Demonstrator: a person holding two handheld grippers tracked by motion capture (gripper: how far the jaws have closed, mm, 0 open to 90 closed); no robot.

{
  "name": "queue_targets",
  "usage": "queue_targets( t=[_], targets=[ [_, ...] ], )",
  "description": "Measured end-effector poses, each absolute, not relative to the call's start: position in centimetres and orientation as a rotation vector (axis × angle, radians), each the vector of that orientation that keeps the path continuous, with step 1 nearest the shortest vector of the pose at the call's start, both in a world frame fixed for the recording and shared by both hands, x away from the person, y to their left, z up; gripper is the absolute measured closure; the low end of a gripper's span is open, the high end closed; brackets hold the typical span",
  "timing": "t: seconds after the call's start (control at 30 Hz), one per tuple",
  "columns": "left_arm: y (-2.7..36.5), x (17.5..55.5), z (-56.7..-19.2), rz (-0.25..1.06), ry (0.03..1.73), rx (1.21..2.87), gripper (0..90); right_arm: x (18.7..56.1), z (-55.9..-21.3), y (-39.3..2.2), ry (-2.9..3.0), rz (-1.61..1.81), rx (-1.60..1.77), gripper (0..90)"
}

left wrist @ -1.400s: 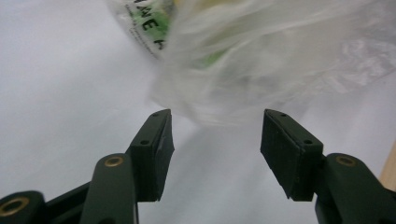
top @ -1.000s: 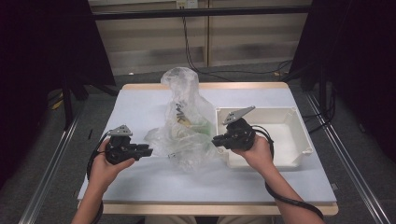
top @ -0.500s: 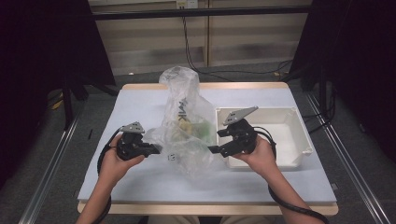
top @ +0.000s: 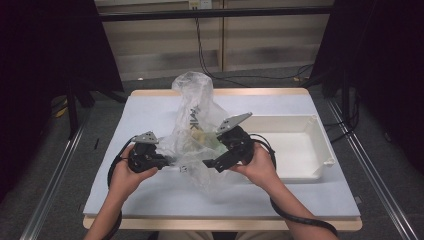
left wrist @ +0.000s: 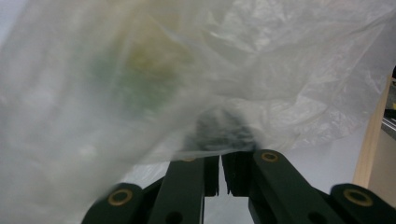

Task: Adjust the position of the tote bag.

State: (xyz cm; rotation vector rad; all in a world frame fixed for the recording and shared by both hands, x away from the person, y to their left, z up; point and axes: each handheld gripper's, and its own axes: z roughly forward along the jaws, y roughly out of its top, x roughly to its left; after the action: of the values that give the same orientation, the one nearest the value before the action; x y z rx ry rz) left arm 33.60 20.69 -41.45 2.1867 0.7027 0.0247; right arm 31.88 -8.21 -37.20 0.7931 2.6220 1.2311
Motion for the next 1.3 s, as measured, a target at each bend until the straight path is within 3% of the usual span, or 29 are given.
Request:
queue_targets(
  t=[0.1, 0.23, 0.27, 0.3, 0.4, 0.53, 0.77, 1.13, 1.3],
  targets=[
    [20.8, 33.5, -41.4, 0.025, 0.707, 2.191, 86.6, 32.2, -37.4, -7.4, 2.625, 1.226, 0.79, 7.6],
    [21.0, 33.5, -41.5, 0.018, 0.709, 2.18, 87.0, 32.6, -37.8, -5.7, 2.686, 1.274, 0.735, 25.9],
    [21.0, 33.5, -41.5, 0.018, 0.709, 2.18, 87.0, 32.6, -37.8, -5.7, 2.686, 1.274, 0.735, 25.9],
    [21.1, 33.4, -41.5, 0.024, 0.714, 2.18, 87.0, 32.6, -38.0, -5.3, 2.715, 1.273, 0.687, 43.2],
    [21.7, 33.4, -41.3, 0.036, 0.719, 2.182, 85.7, 33.0, -38.6, -5.7, 2.762, 1.255, 0.68, 66.1],
    [22.7, 33.2, -41.2, 0.062, 0.758, 2.174, 78.9, 32.9, -39.2, -7.2, 2.789, 1.246, 0.686, 83.0],
    [24.6, 33.0, -41.3, 0.088, 0.822, 2.157, 71.2, 32.2, -39.8, -10.0, 2.781, 1.243, 0.731, 85.5],
    [26.0, 33.8, -41.4, 0.11, 0.879, 2.116, 68.3, 31.1, -40.1, -12.1, 2.759, 1.262, 0.763, 85.6],
    [25.3, 34.8, -41.4, 0.117, 0.88, 2.103, 60.1, 30.7, -39.9, -12.8, 2.749, 1.26, 0.779, 86.4]
  ],
)
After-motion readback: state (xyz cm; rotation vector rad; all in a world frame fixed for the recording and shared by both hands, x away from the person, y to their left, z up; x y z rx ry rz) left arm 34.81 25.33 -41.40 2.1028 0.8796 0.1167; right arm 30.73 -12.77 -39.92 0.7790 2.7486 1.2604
